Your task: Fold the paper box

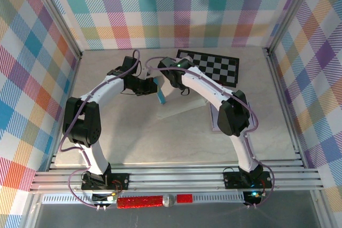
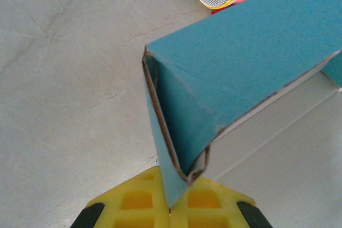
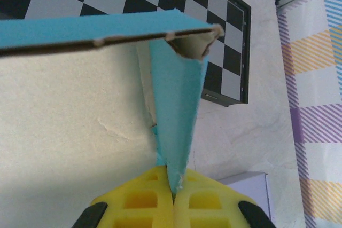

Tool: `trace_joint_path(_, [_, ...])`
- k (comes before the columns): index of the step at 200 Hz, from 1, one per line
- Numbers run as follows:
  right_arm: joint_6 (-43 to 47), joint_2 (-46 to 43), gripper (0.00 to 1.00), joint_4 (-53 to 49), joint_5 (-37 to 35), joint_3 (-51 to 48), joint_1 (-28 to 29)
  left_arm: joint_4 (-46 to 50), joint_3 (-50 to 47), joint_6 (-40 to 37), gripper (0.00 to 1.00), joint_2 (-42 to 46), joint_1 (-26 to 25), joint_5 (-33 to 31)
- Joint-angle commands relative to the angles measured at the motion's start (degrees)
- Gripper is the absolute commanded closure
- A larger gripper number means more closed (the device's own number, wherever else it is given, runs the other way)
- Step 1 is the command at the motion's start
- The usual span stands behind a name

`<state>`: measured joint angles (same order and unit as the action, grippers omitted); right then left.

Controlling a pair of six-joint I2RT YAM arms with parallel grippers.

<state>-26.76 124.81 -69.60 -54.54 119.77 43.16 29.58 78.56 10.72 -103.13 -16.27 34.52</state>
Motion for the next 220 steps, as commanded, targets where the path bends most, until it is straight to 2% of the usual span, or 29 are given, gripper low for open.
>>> trace_joint_path(1, [1.1,1.7,1.0,-1.7,-1.4,2.1,1.0,-3.7,0.0,1.0,1.0,1.9,-0.7,3.3])
trace_joint_path(22, [0.0,3.2,1.0,-4.0,-1.6,3.9,1.7,-3.7,-0.2,1.1,1.0,1.9,-0.7,3.3])
trace_joint_path(57, [-3.0,1.1,1.0,-4.4,3.8,3.9,2.5,-2.9,-1.3,1.1,1.0,2.0,-0.7,0.9])
trace_joint_path(74, [-4.7,-1.7,1.0,-1.3,7.8,-1.3,2.5,-2.2,-2.2,1.4,1.0,1.8,-0.7,-1.8])
trace_joint_path(104, [-5.5,-8.2,1.0,10.3,13.5,-15.5,3.0,-2.9,-5.1,3.1,1.0,2.0,-1.0,-8.0])
trace_joint_path(121, [-5.7,-9.5,1.0,13.5,13.6,-19.7,3.5,-4.5,-7.2,4.5,1.0,2.0,-1.6,-11.0])
trace_joint_path(142, [-7.0,-7.9,1.0,12.5,13.6,-20.3,3.7,-6.8,-9.6,6.7,1.0,1.5,-2.6,-13.9])
trace_joint_path(199, [-8.3,-5.2,1.0,11.7,12.4,-21.7,3.7,-13.1,-14.1,13.6,0.85,-0.7,-4.1,-17.5])
trace_joint_path(220, [-8.3,-5.3,1.0,11.9,12.4,-22.3,3.7,-16.0,-14.5,14.7,0.84,-1.2,-4.4,-18.0])
